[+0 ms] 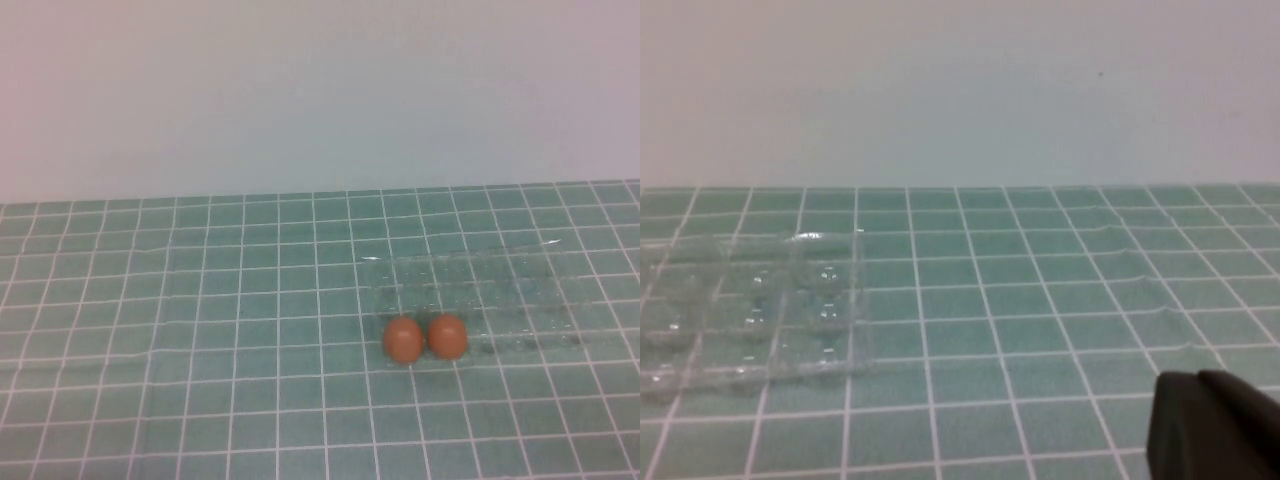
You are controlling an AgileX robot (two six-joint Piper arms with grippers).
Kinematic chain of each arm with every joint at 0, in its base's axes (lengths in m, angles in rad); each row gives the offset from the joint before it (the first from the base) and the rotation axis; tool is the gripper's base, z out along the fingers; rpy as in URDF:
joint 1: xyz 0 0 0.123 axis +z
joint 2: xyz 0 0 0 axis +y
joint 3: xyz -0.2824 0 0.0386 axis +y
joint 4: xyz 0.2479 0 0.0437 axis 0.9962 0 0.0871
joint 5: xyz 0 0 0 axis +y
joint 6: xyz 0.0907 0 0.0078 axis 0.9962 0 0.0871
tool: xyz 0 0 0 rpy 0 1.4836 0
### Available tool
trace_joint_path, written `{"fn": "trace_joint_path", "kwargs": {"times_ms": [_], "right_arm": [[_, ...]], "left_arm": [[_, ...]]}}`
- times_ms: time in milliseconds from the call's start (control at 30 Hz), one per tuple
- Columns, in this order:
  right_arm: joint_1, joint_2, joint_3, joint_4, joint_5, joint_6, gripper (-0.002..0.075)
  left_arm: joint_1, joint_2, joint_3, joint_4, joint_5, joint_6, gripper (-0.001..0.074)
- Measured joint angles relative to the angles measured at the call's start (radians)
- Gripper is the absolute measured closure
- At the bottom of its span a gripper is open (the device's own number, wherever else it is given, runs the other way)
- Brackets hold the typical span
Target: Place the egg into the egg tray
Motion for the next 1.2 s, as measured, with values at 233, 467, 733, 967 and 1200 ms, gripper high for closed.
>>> {"fn": "trace_joint_path", "kwargs": {"times_ms": [233, 467, 733, 967, 1200], "right_arm": [[0.000, 0.000, 0.012, 0.000, -0.002, -0.002, 0.0726], [0.000, -0.054, 0.012, 0.025, 0.058, -0.047, 0.0726], [0.000, -0.069, 0.012, 0.211, 0.134, -0.279, 0.0726], [0.000, -0.069, 0.012, 0.249, 0.207, -0.352, 0.0727], [0.000, -0.069, 0.012, 0.251, 0.211, -0.354, 0.0727]], "left_arm": [[0.000, 0.000, 0.000, 0.000, 0.000, 0.000, 0.0736], [0.000, 0.000, 0.000, 0.000, 0.000, 0.000, 0.0736], [0.000, 0.000, 0.000, 0.000, 0.000, 0.000, 0.0736], [0.000, 0.000, 0.000, 0.000, 0.000, 0.000, 0.0736], [0.000, 0.000, 0.000, 0.000, 0.000, 0.000, 0.0736]]}}
